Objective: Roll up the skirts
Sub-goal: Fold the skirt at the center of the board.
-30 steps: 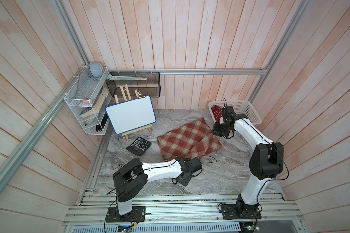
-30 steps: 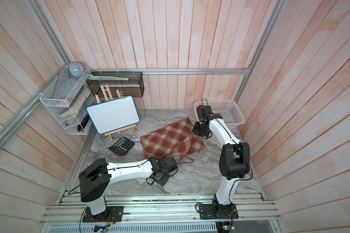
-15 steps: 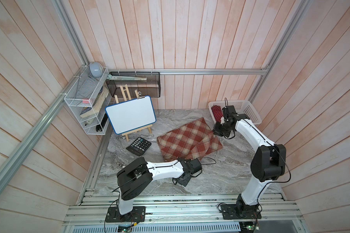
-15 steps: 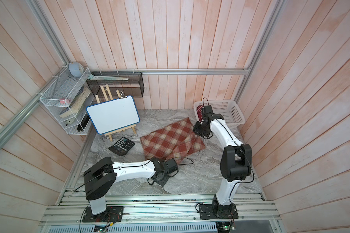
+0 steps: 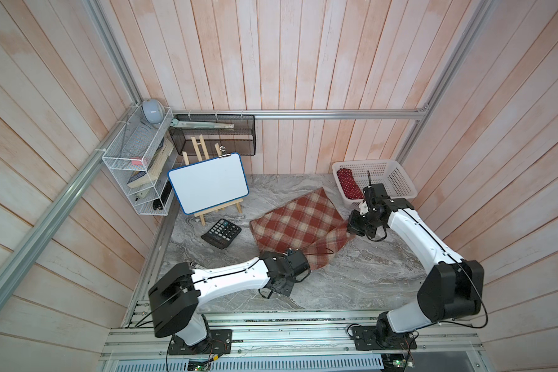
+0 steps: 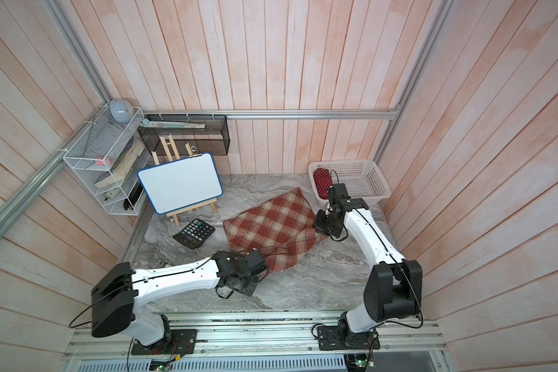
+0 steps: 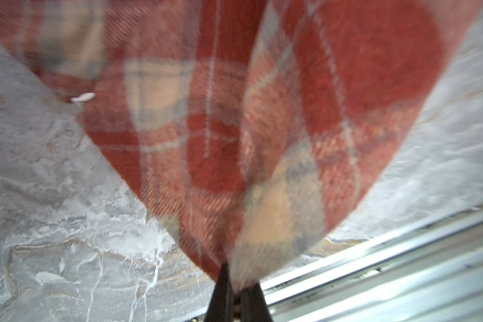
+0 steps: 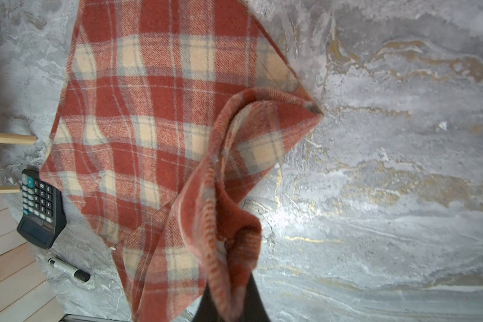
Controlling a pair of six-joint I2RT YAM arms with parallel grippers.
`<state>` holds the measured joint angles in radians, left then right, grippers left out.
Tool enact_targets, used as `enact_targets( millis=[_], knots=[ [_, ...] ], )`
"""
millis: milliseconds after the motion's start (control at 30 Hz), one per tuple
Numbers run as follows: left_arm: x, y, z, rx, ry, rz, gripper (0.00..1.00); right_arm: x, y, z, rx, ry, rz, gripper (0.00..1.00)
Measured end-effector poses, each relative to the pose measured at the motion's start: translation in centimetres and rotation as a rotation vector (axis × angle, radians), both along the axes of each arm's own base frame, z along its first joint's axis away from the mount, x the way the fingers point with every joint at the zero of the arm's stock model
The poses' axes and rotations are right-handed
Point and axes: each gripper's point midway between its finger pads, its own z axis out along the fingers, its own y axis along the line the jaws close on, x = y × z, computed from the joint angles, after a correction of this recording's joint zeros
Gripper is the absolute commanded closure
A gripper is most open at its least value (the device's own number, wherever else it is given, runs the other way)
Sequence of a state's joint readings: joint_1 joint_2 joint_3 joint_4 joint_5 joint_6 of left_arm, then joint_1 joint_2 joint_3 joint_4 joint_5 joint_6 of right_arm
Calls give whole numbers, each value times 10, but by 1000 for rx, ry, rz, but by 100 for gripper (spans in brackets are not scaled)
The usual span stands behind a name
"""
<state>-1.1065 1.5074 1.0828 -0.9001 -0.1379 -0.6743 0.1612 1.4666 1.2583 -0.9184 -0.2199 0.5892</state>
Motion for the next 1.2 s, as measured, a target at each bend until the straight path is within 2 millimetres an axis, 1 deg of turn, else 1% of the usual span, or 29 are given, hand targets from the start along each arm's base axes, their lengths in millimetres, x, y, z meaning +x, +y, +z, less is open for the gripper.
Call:
enact_targets(
  millis=[67,133,300,433,500,567,633,700,833,1000,1100,1200],
  knots=[
    [-6,2,19,-56,-7,28,100,-15,-2,6,7,-8,-6,100],
    [-14,6,26,-66,4,44,100,-30,-4,10,9,-9,-9,100],
    [-34,21,34,-55,47,96,100,-68,-9,20,9,6,-14,100],
    [-44,38,56,-94,48,160,100,-93,-16,33,-2,-1,-26,100],
    [-44,46,66,-107,38,190,100,-102,-19,39,-9,-3,-34,100],
    [-41,50,73,-117,34,217,100,-102,-20,44,-12,-12,-37,100],
    [-33,52,75,-119,30,248,100,-95,-19,45,-12,-7,-34,100],
    [-23,54,73,-112,30,282,100,-80,-15,44,-11,3,-23,100],
    [4,63,71,-117,27,363,100,-35,-5,40,-9,2,2,100],
    [43,77,77,-154,2,450,97,23,12,41,17,-40,59,100],
    [59,76,76,-165,1,451,97,49,19,29,27,-45,88,100],
    [69,73,63,-147,23,444,97,69,26,15,36,-34,113,100]
  ],
)
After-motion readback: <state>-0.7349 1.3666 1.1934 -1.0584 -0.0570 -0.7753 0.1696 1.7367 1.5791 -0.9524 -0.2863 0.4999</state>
